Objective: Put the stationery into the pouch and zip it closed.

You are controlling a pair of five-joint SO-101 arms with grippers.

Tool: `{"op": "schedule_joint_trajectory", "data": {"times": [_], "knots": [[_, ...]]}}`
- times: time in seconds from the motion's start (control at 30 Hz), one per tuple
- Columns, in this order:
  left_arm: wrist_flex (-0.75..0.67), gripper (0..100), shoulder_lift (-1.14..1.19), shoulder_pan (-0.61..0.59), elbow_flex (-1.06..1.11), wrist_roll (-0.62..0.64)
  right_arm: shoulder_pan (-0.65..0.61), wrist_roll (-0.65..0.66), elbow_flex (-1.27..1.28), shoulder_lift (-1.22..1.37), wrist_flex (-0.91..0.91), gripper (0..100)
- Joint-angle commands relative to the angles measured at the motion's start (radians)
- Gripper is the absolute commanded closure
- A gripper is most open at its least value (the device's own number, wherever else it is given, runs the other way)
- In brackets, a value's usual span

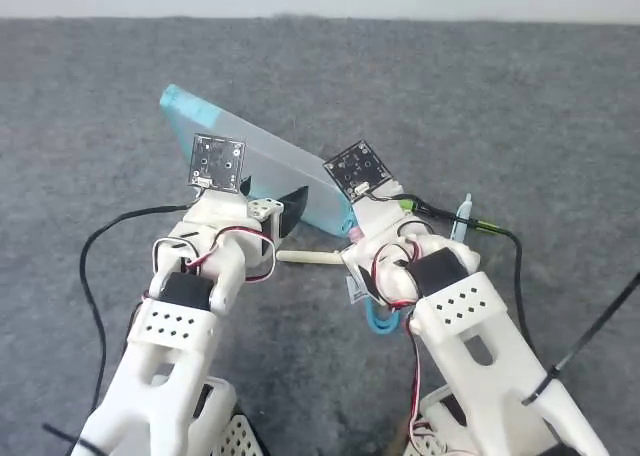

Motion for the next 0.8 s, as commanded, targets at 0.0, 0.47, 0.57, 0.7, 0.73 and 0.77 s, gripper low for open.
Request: {"op": "schedule_joint_trajectory", "data": {"times": [0.0,0.47,0.57,0.7,0.73,0.77], "knots": [[0.003,71,-0.035,-0.026,-0.019,0.011,0.01,-0.002,-0.009,-0.045,-0.021,99.1],[0.061,71,-0.17,-0.233,-0.051,0.114,0.065,0.098,-0.221,-0.131,0.213,99.2],[0.143,71,-0.327,-0.252,-0.031,0.112,0.051,0.103,-0.196,-0.153,0.208,99.2],[0.201,71,-0.516,-0.21,0.028,0.072,-0.05,0.117,-0.169,-0.17,0.213,99.2],[0.21,71,-0.555,-0.195,0.047,0.058,-0.077,0.124,-0.16,-0.174,0.213,99.2],[0.219,71,-0.589,-0.181,0.064,0.054,-0.099,0.124,-0.15,-0.182,0.213,99.2]]}}
